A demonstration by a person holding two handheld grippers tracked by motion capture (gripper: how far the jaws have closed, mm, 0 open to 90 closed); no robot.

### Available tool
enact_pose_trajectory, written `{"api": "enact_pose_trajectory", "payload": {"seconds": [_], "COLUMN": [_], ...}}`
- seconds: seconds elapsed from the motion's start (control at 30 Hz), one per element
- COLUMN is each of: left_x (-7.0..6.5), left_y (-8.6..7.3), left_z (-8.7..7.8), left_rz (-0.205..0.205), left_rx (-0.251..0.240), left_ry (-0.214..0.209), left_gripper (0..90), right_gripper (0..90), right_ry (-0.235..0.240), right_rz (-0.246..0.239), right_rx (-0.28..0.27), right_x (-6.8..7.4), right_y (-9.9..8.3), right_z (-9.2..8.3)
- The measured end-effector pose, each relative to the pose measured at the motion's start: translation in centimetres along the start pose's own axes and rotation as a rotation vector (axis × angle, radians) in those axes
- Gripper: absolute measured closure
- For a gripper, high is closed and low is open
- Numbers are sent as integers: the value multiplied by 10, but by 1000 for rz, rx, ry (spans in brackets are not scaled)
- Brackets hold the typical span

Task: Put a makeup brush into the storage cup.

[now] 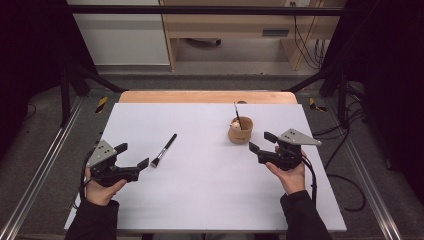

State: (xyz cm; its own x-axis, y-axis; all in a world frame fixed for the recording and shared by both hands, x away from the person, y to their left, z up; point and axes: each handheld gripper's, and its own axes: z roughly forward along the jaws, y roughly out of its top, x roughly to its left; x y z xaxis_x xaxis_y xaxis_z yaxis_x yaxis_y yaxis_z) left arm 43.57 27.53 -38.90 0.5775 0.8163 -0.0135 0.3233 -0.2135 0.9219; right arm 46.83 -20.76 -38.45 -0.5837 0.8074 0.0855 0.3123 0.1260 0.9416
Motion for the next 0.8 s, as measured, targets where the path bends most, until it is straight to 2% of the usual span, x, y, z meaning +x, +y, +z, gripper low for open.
{"api": "enact_pose_trajectory", "payload": {"seconds": [0.33,0.43,0.8], "left_x": [-1,-1,0], "left_y": [0,-1,0], "left_z": [1,1,-1], "left_rz": [4,6,-7], "left_rx": [5,6,-13], "left_ry": [2,3,5], "left_gripper": [68,68,68], "right_gripper": [168,123,95], "right_ry": [19,11,-4], "right_rz": [-11,-8,14], "right_rx": [-44,-32,-6], "right_x": [0,-1,-7], "right_y": [-9,-13,-32], "right_z": [-21,-26,-40]}}
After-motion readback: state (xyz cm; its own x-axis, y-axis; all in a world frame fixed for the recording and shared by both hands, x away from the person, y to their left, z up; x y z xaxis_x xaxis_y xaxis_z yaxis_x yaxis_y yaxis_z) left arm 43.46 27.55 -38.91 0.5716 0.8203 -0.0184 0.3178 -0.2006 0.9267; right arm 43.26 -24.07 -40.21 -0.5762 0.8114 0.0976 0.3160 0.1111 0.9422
